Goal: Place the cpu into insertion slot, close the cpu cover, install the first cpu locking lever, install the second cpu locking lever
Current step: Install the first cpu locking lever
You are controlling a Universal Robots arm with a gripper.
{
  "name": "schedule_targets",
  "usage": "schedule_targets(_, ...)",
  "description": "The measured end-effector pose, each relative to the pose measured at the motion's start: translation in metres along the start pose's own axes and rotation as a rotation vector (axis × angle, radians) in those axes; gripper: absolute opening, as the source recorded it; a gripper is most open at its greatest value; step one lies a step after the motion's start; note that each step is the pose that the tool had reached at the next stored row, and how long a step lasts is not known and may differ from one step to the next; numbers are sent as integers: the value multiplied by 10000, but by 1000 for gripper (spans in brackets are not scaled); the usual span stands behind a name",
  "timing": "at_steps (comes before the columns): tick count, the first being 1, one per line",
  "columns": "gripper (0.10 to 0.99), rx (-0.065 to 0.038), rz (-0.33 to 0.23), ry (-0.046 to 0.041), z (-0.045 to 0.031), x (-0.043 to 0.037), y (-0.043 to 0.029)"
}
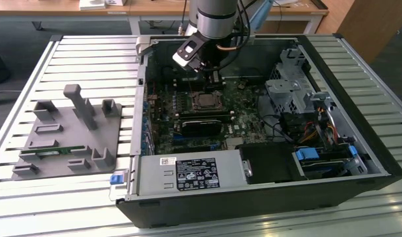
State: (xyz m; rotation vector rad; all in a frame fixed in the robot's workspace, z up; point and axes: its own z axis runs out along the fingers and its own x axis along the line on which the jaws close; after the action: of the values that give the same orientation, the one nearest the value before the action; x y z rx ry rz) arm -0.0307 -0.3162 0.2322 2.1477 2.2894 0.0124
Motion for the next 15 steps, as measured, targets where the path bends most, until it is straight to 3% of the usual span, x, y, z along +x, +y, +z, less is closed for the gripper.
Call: schedule_targets(15, 106, 0, 1, -11, -1, 2, -39)
